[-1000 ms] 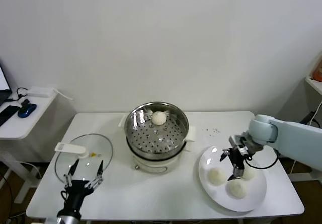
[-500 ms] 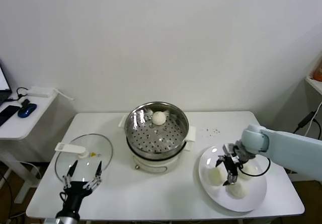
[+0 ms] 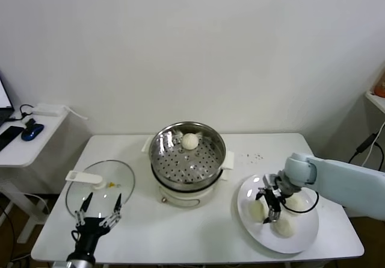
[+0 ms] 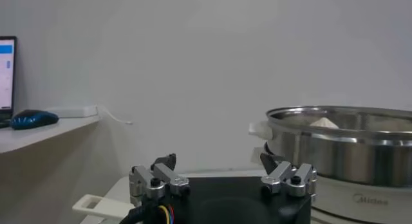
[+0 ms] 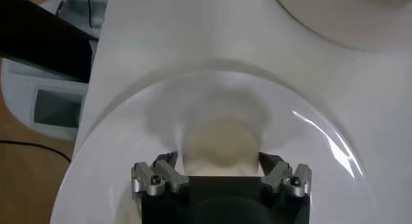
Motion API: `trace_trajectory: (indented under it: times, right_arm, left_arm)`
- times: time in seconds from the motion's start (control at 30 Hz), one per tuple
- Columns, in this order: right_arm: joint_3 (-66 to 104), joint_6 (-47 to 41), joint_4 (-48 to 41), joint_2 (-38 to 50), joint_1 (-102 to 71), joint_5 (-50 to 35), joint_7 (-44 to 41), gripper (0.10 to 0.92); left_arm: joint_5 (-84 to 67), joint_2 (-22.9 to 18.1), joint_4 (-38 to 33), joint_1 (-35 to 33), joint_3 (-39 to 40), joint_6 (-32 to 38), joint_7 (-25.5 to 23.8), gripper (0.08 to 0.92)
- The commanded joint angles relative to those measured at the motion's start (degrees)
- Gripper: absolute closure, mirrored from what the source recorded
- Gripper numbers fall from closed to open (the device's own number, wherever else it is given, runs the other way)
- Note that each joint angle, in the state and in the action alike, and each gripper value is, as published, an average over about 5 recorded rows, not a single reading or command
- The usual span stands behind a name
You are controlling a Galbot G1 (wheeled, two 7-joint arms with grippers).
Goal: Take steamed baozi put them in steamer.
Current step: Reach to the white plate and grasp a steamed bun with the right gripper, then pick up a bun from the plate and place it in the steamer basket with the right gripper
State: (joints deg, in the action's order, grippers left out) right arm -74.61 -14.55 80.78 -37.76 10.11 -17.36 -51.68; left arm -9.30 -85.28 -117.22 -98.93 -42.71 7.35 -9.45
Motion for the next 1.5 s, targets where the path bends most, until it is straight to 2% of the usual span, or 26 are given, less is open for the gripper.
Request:
trace_trajectory:
  times: [0.03,0.17,0.47,0.9,1.27,1.5]
  right_arm:
    - [0.35,-0.1,-0.14,-0.16,-0.47,0.11,-0.15,0.331]
    - [0.45,-0.2,0.06,0.08,-0.33,-0.12,-0.34,0.356]
    - [-1.15,-0.27,1.33,1.8,4.57,-3.34,-1.07,0.355]
    - [-17.18,1.07,5.95,2.97,33.54,-16.24,-4.35,0.354]
    - [-26.25,1.64,4.88,-10.7,50.25,-32.25,-4.77,0.345]
    - [-25.7,1.44,0.74,-20.06,51.78,-37.54,-4.54,0.338]
  left_arm:
    - [-0.05,-0.07,-0.15,-0.13,0.01,0.01,0.02,0.177]
    - [-0.05,-0.1,-0.2,-0.22,0.02,0.04,0.02,0.177]
    - [-0.06,-0.05,-0.53,-0.19,-0.13,-0.01,0.03,0.177]
    - [-0.07,0.05,-0.56,0.56,0.02,-0.15,-0.1,0.177]
    - [0.13,-0.63,-0.49,2.2,0.63,-0.49,-0.2,0.177]
    - [0.21,-0.53,-0.69,2.66,0.77,-0.45,-0.2,0.177]
